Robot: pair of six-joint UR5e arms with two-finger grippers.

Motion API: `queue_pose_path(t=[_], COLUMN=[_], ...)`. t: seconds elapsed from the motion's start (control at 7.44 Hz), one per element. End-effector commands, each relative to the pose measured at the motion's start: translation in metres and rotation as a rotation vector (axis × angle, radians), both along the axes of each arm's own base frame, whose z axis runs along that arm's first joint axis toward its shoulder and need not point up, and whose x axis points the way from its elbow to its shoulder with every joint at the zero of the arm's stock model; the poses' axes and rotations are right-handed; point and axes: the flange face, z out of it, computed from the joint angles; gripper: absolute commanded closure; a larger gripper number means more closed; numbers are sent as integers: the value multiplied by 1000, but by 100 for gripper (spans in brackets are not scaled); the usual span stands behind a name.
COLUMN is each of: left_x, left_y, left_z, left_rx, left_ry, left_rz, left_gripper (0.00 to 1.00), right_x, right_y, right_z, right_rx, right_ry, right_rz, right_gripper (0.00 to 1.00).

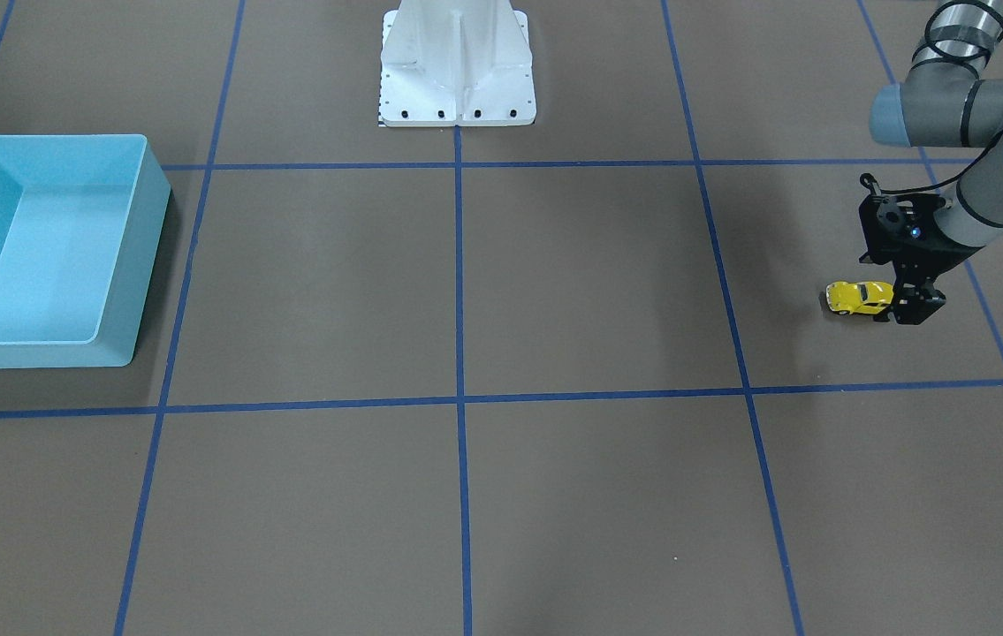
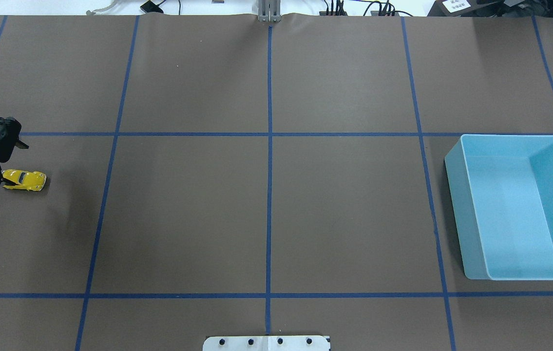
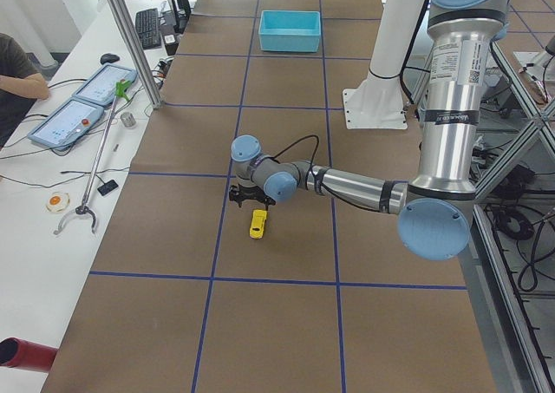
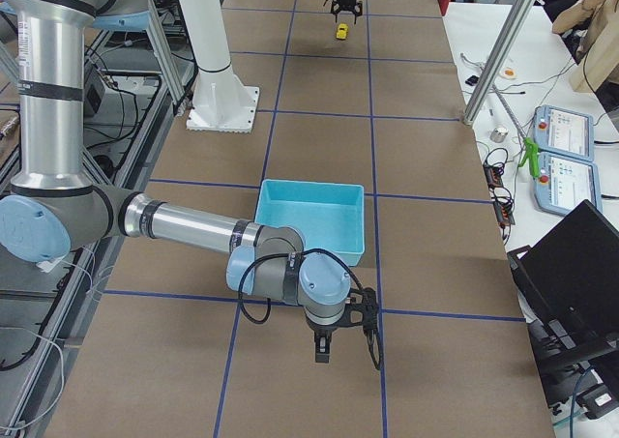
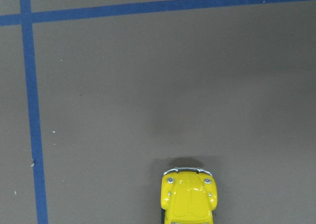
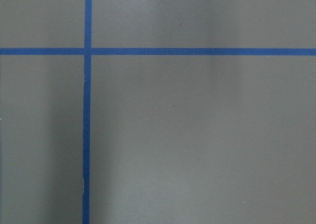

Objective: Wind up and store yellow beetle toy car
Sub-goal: 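Close the left gripper on the yellow car's body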

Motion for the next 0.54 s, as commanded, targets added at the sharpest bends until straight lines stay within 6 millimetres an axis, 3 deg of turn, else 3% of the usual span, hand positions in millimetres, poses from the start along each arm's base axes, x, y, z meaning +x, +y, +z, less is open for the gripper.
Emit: queue_pose_path(t=[0.0, 0.4], left_x=[6, 14], left_y=[1, 4], left_z=[15, 22], left_rx=[-16, -15], left_ry=[-7, -3], left_rz=[13, 30], left_gripper=[0, 0], right_x=[0, 1], right_y=[0, 0], right_z=[0, -1], right_rx=[0, 2], right_ry=[0, 0], right_rz=[0, 2], right_gripper=[0, 0])
